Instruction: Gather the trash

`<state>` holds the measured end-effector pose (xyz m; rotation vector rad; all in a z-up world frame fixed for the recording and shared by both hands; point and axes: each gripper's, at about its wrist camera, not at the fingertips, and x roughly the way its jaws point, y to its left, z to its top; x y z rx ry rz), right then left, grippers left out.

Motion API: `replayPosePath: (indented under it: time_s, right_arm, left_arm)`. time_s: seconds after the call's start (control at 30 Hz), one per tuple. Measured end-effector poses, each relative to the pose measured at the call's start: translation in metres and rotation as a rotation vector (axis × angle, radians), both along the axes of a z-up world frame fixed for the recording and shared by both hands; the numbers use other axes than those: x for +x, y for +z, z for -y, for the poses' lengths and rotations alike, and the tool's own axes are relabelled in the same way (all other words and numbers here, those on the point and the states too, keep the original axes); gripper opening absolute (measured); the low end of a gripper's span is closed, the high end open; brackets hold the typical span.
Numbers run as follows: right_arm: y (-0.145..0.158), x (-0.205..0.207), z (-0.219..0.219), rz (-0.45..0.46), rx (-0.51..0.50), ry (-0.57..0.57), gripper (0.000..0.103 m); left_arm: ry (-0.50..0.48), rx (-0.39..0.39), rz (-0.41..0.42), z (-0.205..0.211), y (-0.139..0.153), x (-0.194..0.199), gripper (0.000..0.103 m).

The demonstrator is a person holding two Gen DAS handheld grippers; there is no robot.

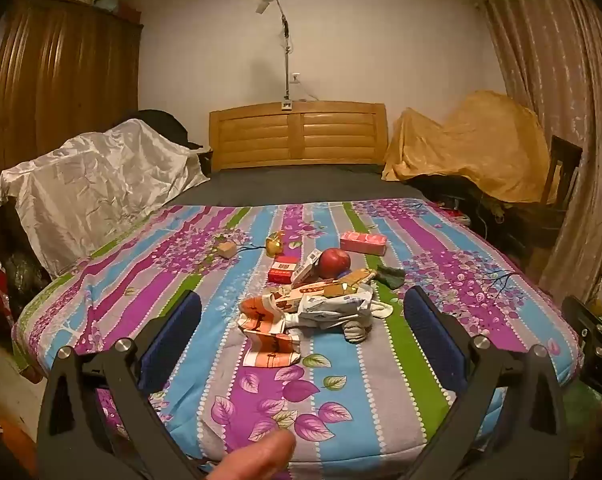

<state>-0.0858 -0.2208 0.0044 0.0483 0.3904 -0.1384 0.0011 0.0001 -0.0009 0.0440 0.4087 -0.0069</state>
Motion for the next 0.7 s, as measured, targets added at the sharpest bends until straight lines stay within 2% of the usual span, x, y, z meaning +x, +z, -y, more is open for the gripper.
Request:
replayPosePath:
  time_s: [0.1, 0.33, 0.7]
  right_arm:
    - [0.002, -0.004, -0.004, 0.008, -0.007, 0.001, 0.098]
    - [-0.004, 0.008, 0.002, -0.058, 0.035, 0.006, 0.098]
    - [-0.008, 0.007, 0.002, -0.055, 0.036, 0.007, 0.098]
  left_arm:
    - [0.002, -0.013, -0.015, -0.001, -0.002, 0.002, 0.098]
    - [0.043, -0.012, -0.020, -0.009, -0.001, 0.005, 0.098]
    - [0.051, -0.002, -0.031, -0.008, -0.002, 0.008, 0.098]
